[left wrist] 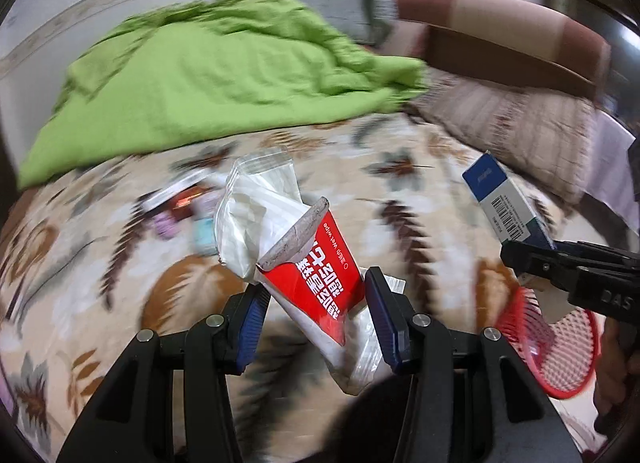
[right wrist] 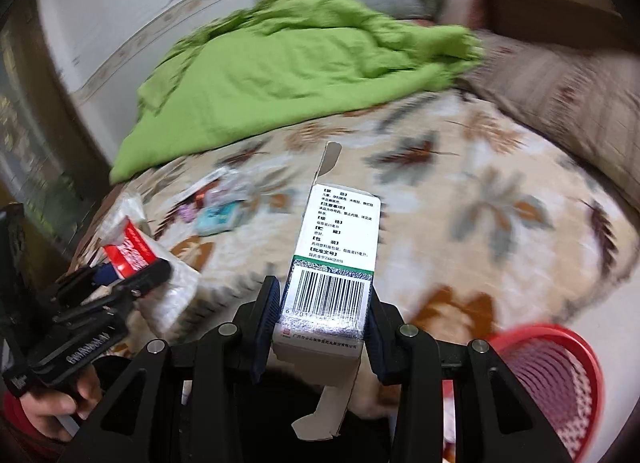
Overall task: Collect trash
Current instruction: 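Lift both held items off the bed toward the wastebasket, then open both tools over the red wastebasket to drop the packet and box, then return to the bed and grasp the pink foil wrapper with the left tool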
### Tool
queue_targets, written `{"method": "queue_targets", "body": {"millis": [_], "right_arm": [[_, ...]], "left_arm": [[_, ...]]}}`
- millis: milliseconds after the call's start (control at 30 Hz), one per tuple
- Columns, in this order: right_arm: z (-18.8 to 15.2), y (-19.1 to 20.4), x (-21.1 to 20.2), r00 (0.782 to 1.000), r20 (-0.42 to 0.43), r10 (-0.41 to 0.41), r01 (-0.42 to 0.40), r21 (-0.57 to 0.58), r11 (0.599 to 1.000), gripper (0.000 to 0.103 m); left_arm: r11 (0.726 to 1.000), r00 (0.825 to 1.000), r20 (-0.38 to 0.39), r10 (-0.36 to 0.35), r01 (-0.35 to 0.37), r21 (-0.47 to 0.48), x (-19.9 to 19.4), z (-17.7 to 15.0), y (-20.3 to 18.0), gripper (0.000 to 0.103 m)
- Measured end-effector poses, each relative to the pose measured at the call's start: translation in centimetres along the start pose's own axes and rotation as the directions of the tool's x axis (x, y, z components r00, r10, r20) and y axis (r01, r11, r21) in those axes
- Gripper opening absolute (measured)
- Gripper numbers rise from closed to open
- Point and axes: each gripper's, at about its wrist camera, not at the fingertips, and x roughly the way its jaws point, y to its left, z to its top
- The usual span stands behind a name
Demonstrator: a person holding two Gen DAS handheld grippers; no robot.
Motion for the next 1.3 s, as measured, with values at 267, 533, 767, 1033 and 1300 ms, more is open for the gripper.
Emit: {"method": "queue_targets", "body": {"millis": [267, 533, 767, 1033, 1300], "right_arm": [[-3.8, -9.7, -7.6, 0.981, 0.007, -0.192, 0.188, 0.178, 0.966, 0.042], [-7.8, -14.8, -9.8, 0.965, -0.059, -0.256, 0.262, 0.276, 0.925, 0.047], [-7.9, -15.5, -9.7, 0.963, -0.058, -0.264, 0.269, 0.304, 0.914, 0.062], [-4.8, -12.2, -6.9, 0.985, -0.013, -0.171, 0.169, 0.239, 0.956, 0.062], [-1.5, -5.0, -1.9, 0.999, -0.029, -0.024, 0.026, 0.082, 0.996, 0.062]], "left_arm": [[0.931, 0.943, -0.115, -0.311, 0.327, 0.163, 0.8, 1.2, -10.3, 0.047], [0.811, 0.857, -0.288, -0.427, 0.504, 0.298, 2.8, -0.5, -19.3, 0.049], [0.82, 0.862, -0.297, -0.41, 0.491, 0.293, 3.3, -0.7, -19.7, 0.061], [0.908, 0.927, -0.2, -0.318, 0.358, 0.219, 2.3, 0.6, -14.2, 0.062], [0.978, 0.97, -0.139, -0.201, 0.206, 0.026, 2.2, 1.5, -4.5, 0.063]]}}
